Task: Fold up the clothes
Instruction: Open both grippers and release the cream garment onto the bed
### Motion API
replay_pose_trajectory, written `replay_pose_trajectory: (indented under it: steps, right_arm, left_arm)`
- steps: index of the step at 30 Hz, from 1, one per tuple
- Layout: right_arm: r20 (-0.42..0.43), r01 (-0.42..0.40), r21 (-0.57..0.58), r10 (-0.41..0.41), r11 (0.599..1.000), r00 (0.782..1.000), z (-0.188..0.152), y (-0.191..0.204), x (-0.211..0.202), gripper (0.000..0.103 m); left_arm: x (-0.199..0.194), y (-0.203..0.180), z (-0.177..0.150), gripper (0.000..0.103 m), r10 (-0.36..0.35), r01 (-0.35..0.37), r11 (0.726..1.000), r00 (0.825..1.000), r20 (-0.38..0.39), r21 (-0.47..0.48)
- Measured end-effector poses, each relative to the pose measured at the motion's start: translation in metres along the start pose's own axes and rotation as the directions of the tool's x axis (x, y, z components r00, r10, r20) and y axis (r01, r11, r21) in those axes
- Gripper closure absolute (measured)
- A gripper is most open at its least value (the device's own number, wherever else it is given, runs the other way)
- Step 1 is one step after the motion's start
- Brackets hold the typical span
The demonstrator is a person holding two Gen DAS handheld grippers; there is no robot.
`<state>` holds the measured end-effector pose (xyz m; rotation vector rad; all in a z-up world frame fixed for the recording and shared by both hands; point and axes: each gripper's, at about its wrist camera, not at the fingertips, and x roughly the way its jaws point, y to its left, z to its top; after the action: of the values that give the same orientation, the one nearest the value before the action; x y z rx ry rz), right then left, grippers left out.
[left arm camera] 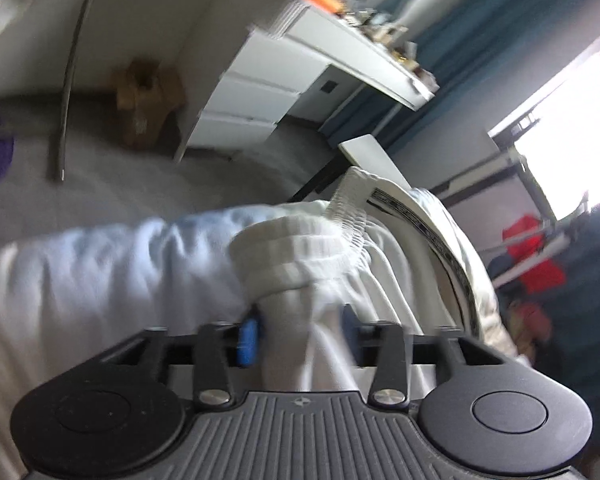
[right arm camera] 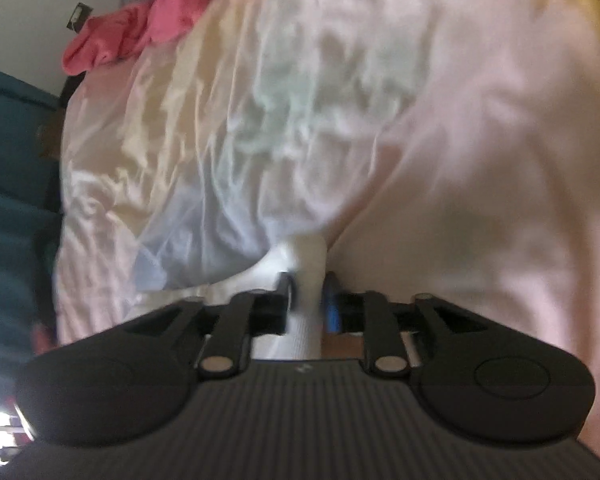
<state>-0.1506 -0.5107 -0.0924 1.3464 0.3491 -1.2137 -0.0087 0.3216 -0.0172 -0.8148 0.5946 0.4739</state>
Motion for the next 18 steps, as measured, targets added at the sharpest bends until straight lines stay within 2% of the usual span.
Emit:
replay_pose_trajectory:
  steps: [1, 2, 3, 4, 6, 8, 11, 13, 16, 18]
  right_arm:
    - [0.048, -0.012, -0.017, 0.013, 1.000, 0.999, -0.002, 0.002, -0.007, 0.050]
    - [0.084, -0.046, -0.042, 0.049, 0.998, 0.995, -0.001, 0.005, -0.011, 0.041]
    - [0.118, -0.078, -0.068, 0.086, 0.995, 0.989, 0.000, 0.008, -0.016, 0.029]
    - [0.132, -0.106, -0.115, 0.121, 0.988, 0.984, -0.002, 0.015, -0.017, 0.026]
    - [0.104, -0.151, -0.256, 0.183, 0.955, 0.978, -0.012, 0.036, -0.010, 0.026]
    - [0.068, -0.196, -0.390, 0.240, 0.900, 0.968, -0.023, 0.057, -0.003, 0.027]
    - [-0.008, -0.254, -0.579, 0.306, 0.775, 0.952, -0.040, 0.089, 0.009, 0.027]
    - [-0.056, -0.248, -0.694, 0.292, 0.676, 0.955, -0.058, 0.111, 0.025, 0.028]
    - [-0.062, -0.209, -0.772, 0.257, 0.600, 0.964, -0.069, 0.129, 0.052, 0.028]
    - [-0.082, -0.221, -0.782, 0.256, 0.582, 0.963, -0.070, 0.134, 0.065, 0.028]
  left_arm:
    - [-0.005, -0.006, -0.002, 0.039, 0.015, -0.016, 0.999, 1.000, 0.017, 0.035]
    - [-0.012, -0.014, -0.006, 0.029, 0.028, -0.032, 0.997, 0.998, 0.049, 0.076]
    - [-0.020, -0.022, -0.011, 0.024, 0.038, -0.049, 0.992, 0.995, 0.093, 0.120]
    - [-0.028, -0.030, -0.016, 0.021, 0.045, -0.068, 0.984, 0.989, 0.137, 0.163]
    - [-0.042, -0.046, -0.028, 0.019, 0.026, -0.073, 0.968, 0.981, 0.194, 0.240]
    - [-0.052, -0.060, -0.039, 0.017, -0.014, -0.052, 0.951, 0.977, 0.212, 0.305]
    - [-0.059, -0.078, -0.056, 0.017, -0.095, 0.011, 0.921, 0.976, 0.197, 0.390]
    - [-0.059, -0.086, -0.065, 0.017, -0.132, 0.045, 0.902, 0.975, 0.176, 0.430]
    - [-0.053, -0.094, -0.075, 0.017, -0.156, 0.071, 0.886, 0.976, 0.151, 0.459]
    - [-0.049, -0.099, -0.082, 0.017, -0.172, 0.088, 0.874, 0.976, 0.134, 0.478]
